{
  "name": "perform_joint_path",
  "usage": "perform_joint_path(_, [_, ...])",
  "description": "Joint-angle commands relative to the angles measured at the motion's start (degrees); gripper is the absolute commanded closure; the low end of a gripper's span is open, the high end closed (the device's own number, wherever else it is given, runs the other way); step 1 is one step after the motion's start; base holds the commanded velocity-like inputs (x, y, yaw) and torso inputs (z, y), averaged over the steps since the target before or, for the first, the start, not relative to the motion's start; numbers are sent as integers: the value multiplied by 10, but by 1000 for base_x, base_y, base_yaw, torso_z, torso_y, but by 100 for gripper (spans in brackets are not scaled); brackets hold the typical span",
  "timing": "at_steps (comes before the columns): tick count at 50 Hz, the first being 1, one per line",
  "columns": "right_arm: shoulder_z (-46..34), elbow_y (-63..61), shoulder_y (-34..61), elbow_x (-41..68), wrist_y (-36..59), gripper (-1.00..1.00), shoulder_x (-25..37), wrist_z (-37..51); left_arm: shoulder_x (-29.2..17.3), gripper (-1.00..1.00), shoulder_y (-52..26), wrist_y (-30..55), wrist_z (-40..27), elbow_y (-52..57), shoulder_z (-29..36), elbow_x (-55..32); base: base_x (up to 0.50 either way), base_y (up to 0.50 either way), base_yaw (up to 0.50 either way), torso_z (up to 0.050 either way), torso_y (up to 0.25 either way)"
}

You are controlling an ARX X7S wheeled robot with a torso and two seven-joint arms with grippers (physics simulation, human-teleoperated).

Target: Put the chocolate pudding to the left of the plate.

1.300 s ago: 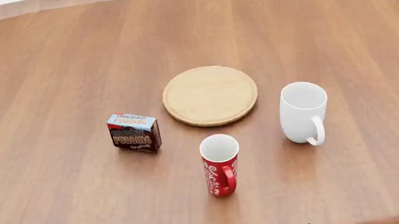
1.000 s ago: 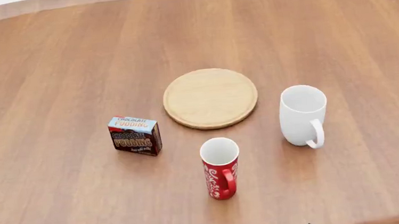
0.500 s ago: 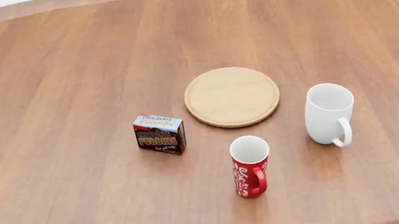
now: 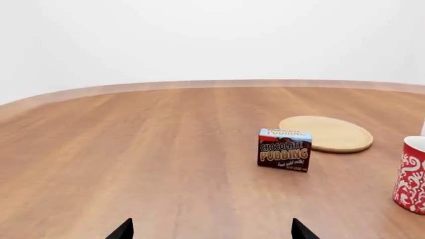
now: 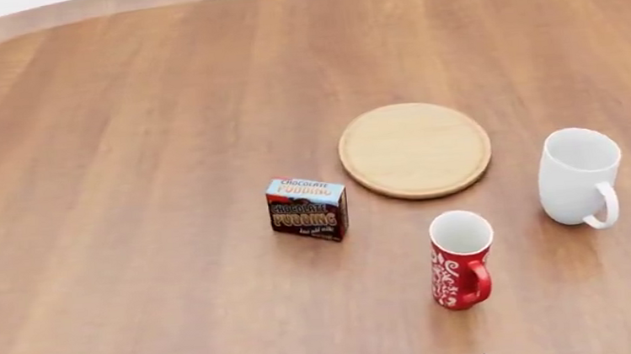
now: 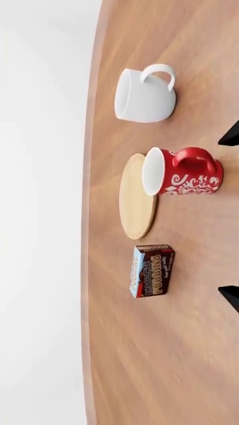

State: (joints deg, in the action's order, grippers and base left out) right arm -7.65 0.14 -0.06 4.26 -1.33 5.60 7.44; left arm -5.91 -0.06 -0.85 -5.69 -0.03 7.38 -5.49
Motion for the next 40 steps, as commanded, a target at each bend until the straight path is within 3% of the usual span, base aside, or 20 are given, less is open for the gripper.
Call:
perform_joint_path(1, [-8,3,2,9,-2,-100,7,6,-6,-100,-4,0,-11,-5,6,-5,0,242,0,0,0])
perform_joint_path(40, [-23,3,5,27,-5,-100,22,31,-22,-100,-3,-2,-28,-1,28,-20,0,267,0,0,0])
